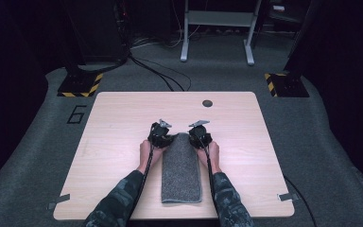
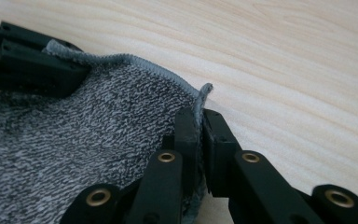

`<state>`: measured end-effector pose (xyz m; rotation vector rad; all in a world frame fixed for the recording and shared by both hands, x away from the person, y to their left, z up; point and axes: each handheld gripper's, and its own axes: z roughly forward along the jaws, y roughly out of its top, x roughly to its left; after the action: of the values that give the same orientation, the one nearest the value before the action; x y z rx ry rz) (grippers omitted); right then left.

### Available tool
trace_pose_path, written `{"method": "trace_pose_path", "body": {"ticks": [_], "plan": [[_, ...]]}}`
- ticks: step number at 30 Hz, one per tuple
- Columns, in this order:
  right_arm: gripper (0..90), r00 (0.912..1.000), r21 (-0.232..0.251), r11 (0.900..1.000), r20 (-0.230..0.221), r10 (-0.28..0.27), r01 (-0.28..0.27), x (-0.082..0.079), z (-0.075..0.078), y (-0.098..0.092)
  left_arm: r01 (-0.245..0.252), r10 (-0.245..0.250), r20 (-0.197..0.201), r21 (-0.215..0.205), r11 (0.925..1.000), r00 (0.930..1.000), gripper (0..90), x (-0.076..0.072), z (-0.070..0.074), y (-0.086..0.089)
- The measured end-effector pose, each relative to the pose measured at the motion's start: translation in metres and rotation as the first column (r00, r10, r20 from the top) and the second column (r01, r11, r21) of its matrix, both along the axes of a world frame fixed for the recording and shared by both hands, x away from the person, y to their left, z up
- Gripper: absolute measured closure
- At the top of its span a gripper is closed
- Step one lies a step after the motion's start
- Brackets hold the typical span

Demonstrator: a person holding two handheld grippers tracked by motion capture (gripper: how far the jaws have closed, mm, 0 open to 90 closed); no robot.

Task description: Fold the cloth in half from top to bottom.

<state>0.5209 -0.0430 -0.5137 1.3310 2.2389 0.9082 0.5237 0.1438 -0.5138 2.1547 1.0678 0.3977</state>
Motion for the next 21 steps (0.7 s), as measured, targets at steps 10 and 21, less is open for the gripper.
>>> {"method": "trace_pose_path", "body": {"ticks": [10, 21], "plan": [[86.3, 0.9999, 0.072, 0.997, 0.009, -0.011, 0.010, -0.001, 0.008, -0.016, -0.005, 0.007, 0.051, -0.046, 0.9989, 0.9987, 83.7, 0.001, 0.014, 0.003], [86.4, 0.9952, 0.097, 0.995, 0.098, 0.007, -0.017, -0.005, 0.035, -0.024, -0.001, 0.011, 0.126, -0.079, 0.9969, 0.9920, 83.7, -0.003, 0.038, 0.008]]}}
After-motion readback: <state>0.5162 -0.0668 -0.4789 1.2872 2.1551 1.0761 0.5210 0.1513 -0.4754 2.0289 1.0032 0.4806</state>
